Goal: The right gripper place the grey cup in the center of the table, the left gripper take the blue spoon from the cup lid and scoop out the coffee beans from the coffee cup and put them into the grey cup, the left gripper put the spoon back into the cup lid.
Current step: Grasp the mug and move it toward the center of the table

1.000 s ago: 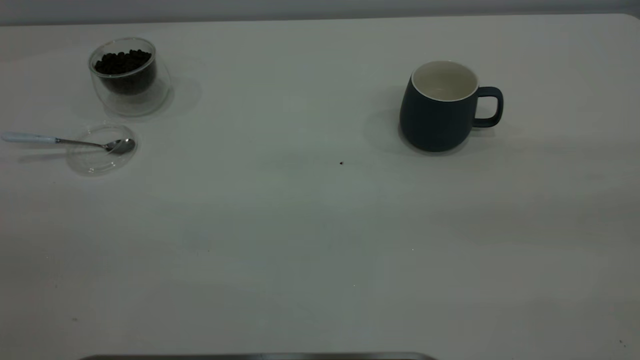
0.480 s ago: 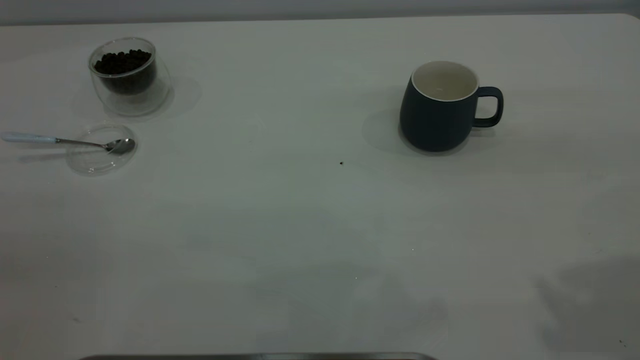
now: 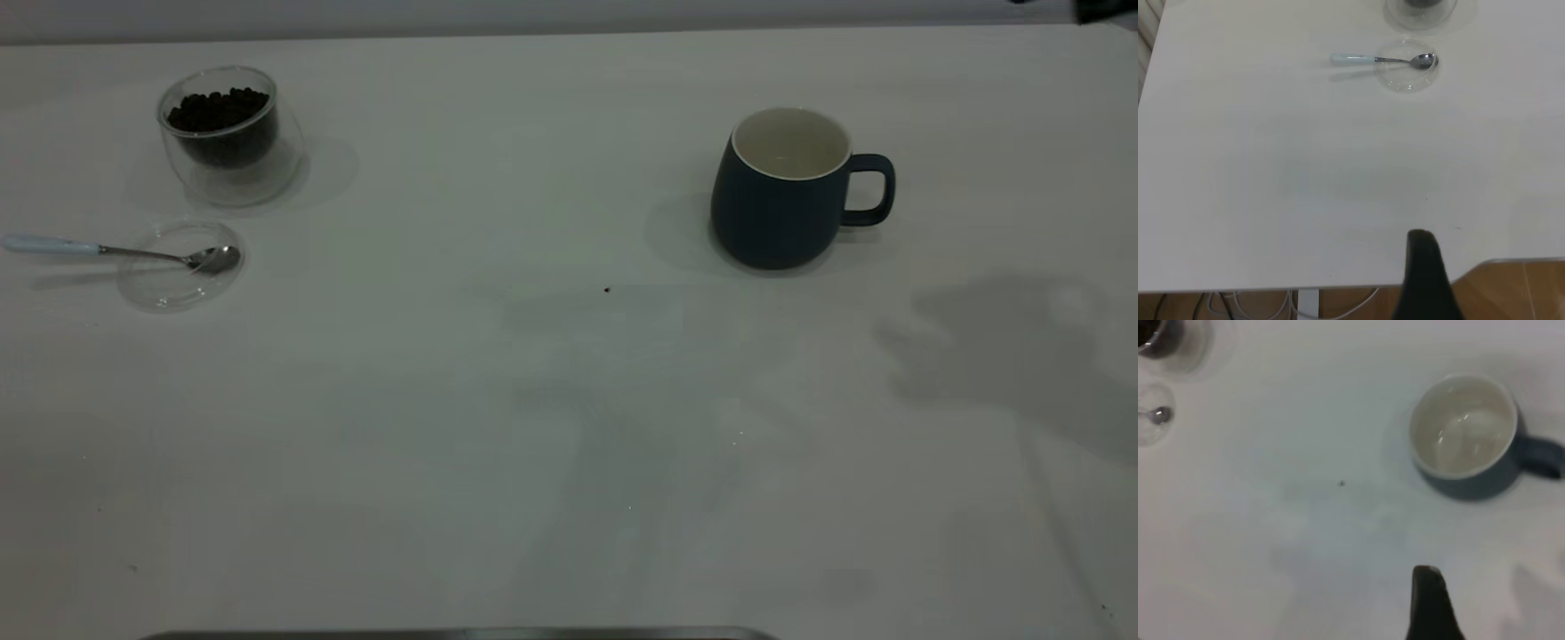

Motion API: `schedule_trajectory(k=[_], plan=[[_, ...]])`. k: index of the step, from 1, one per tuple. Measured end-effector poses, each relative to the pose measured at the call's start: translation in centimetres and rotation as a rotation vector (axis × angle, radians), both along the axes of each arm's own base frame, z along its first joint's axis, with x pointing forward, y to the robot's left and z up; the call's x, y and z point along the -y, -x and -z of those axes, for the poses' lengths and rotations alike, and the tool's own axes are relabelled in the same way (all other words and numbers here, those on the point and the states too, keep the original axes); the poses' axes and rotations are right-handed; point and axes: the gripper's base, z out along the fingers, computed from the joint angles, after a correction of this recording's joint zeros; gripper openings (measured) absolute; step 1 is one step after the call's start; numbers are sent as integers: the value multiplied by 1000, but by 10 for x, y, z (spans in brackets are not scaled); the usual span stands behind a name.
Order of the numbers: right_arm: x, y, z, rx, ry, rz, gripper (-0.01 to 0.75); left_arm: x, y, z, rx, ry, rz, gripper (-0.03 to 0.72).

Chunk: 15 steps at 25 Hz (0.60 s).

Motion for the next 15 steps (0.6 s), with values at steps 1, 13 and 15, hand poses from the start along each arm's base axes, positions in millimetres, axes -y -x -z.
schedule_trajectory(k=[1, 13, 15], plan=[[0, -11, 5, -6, 1, -8, 462, 0, 0, 0, 0, 0, 0, 592], [-1, -96, 81, -61, 44, -85, 462, 0, 0, 0, 0, 0, 0, 592], [-4, -108, 95, -59, 56, -110, 462, 0, 0, 0, 0, 0, 0, 592]])
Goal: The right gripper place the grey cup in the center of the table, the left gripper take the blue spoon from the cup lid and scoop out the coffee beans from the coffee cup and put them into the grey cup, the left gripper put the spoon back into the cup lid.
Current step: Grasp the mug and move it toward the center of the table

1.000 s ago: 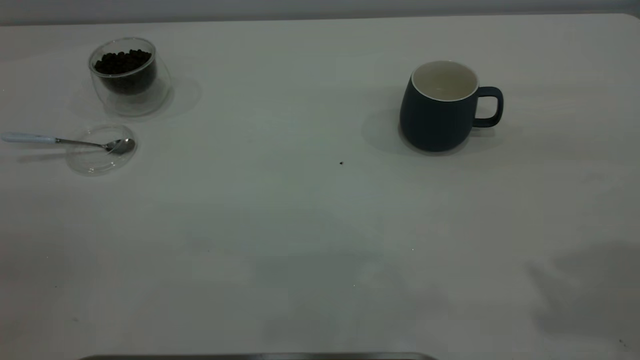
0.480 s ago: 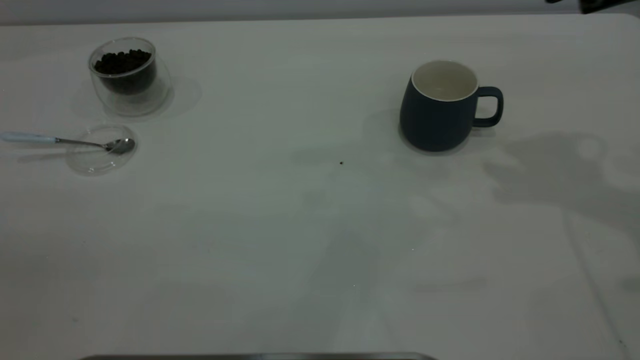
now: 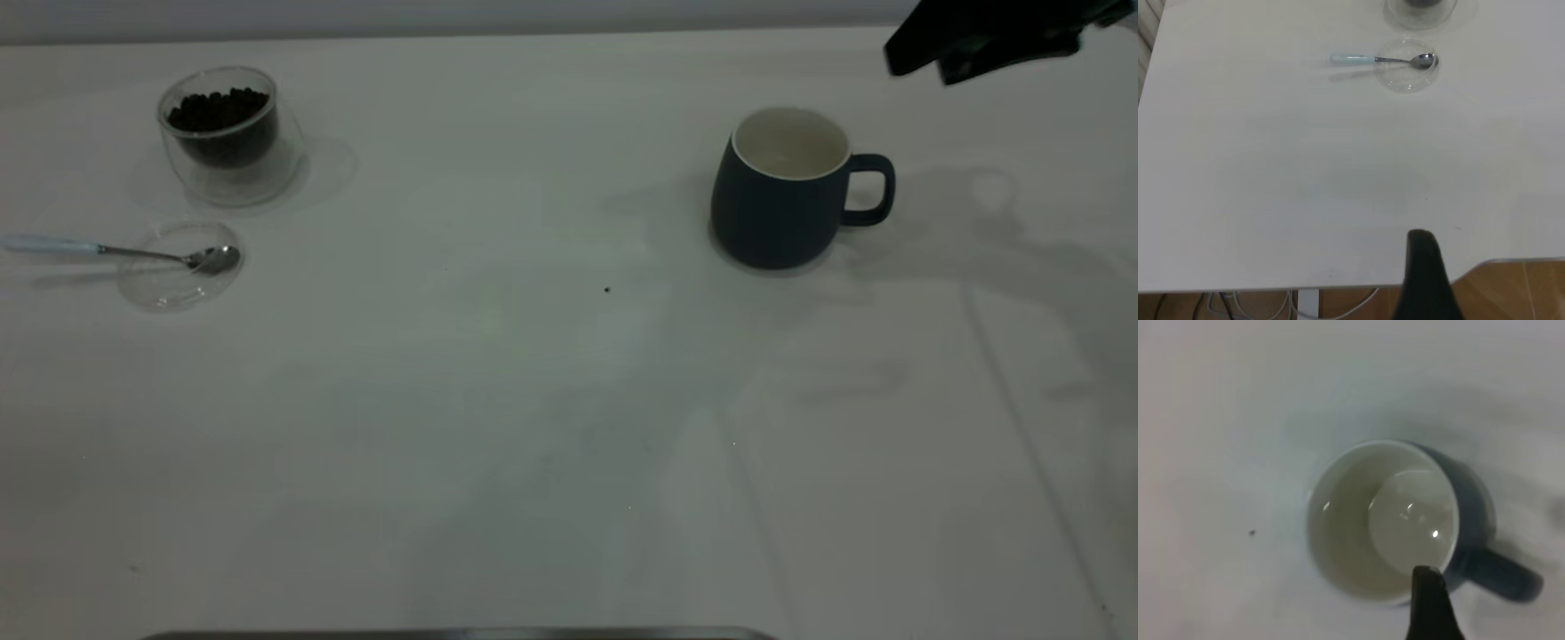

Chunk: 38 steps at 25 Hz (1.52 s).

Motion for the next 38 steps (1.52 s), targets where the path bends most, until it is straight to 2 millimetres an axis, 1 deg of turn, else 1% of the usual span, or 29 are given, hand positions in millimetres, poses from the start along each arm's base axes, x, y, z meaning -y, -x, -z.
schedule_trajectory(k=[5, 9, 13, 22, 27, 33, 38], plan=[[-8, -20, 42, 8, 43, -88, 462, 0, 0, 0, 0, 0, 0, 592], [-8, -31, 57, 21, 52, -92, 468, 0, 0, 0, 0, 0, 0, 592], [-6, -32, 68, 15, 75, -77, 484, 0, 0, 0, 0, 0, 0, 592], [-8, -31, 69, 2, 49, -85, 490, 0, 0, 0, 0, 0, 0, 592], [-18, -30, 69, 0, 31, -91, 490, 0, 0, 0, 0, 0, 0, 592], [-50, -28, 69, 50, 85, -179, 490, 0, 0, 0, 0, 0, 0, 592], [-72, -24, 70, 77, 115, -223, 490, 0, 0, 0, 0, 0, 0, 592]])
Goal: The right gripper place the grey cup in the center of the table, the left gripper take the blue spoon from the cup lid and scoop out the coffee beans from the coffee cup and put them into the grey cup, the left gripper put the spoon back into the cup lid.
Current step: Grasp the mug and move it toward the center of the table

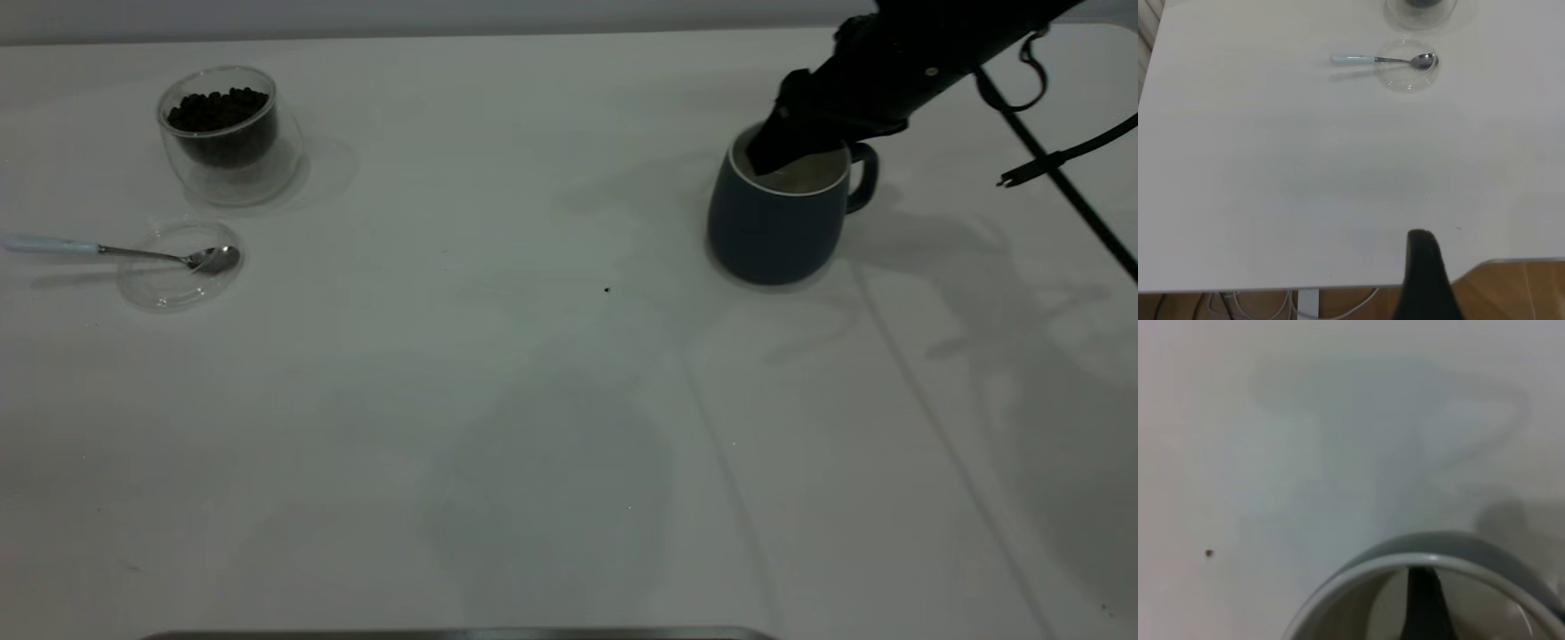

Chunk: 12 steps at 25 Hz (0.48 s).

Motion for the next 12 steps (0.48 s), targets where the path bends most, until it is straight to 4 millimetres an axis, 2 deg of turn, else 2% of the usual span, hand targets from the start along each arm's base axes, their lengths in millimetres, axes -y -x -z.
schedule_trajectory(k=[12], plan=[[-53, 8, -3, 51, -41, 23, 490, 0, 0, 0, 0, 0, 0, 592]])
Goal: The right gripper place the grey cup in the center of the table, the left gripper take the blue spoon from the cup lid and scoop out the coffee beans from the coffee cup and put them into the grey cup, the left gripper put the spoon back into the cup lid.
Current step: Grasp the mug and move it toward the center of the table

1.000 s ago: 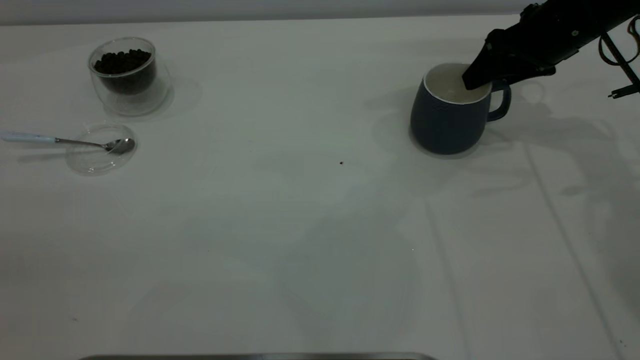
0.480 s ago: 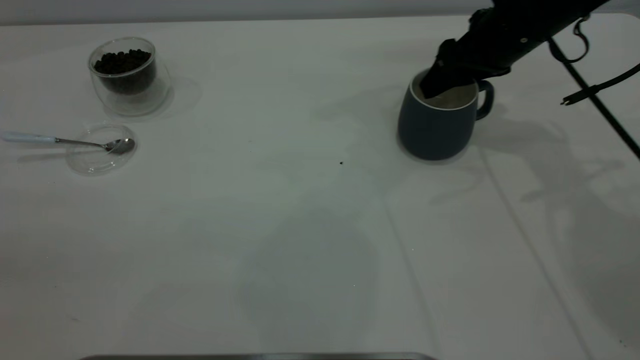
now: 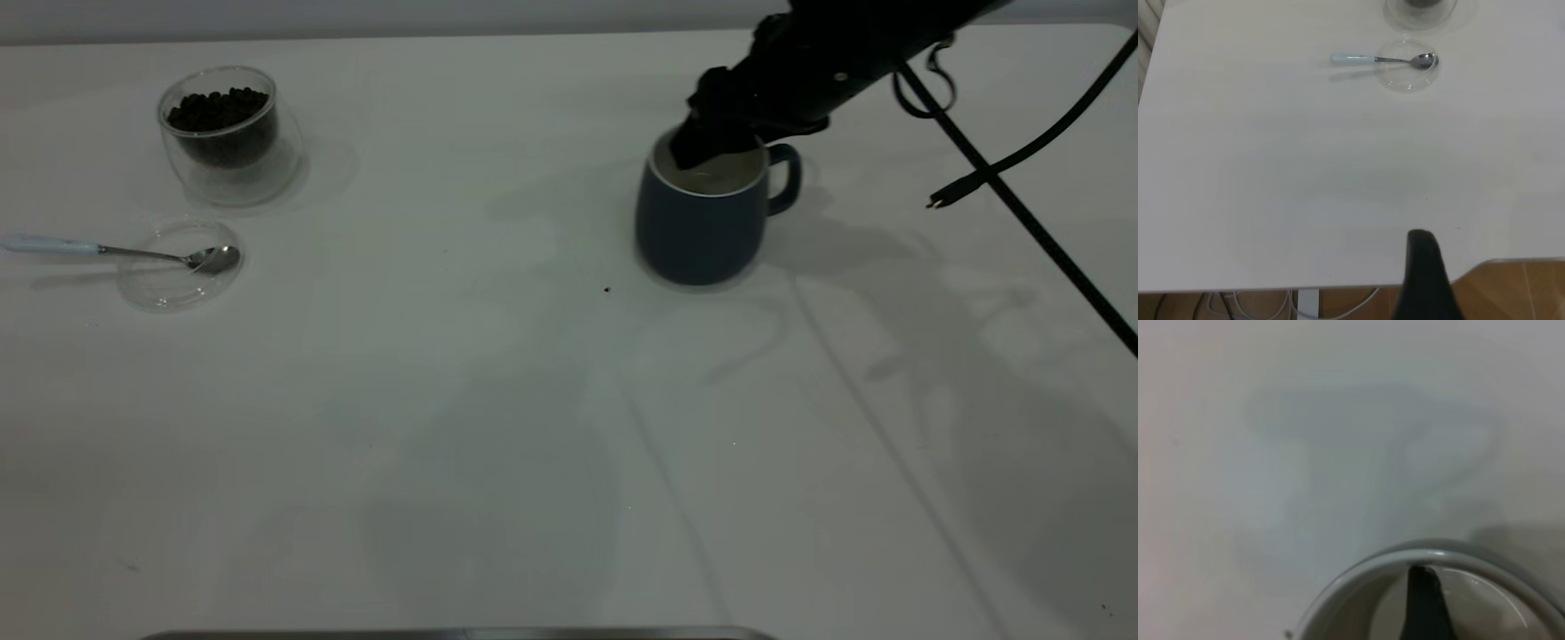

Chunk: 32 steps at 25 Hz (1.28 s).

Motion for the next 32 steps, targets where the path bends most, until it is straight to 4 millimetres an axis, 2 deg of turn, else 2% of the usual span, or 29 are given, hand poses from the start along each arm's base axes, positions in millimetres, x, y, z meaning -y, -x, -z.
schedule_trajectory(k=[6, 11, 17, 26, 32], plan=[[-23, 4, -4, 18, -66, 22, 490, 0, 0, 0, 0, 0, 0, 592], [-33, 5, -7, 37, -113, 55, 490, 0, 0, 0, 0, 0, 0, 592], [-45, 9, -8, 71, -103, 14, 490, 0, 0, 0, 0, 0, 0, 592], [-45, 10, -10, 88, -83, -48, 490, 0, 0, 0, 0, 0, 0, 592], [-42, 8, -38, 119, -107, -102, 490, 0, 0, 0, 0, 0, 0, 592]])
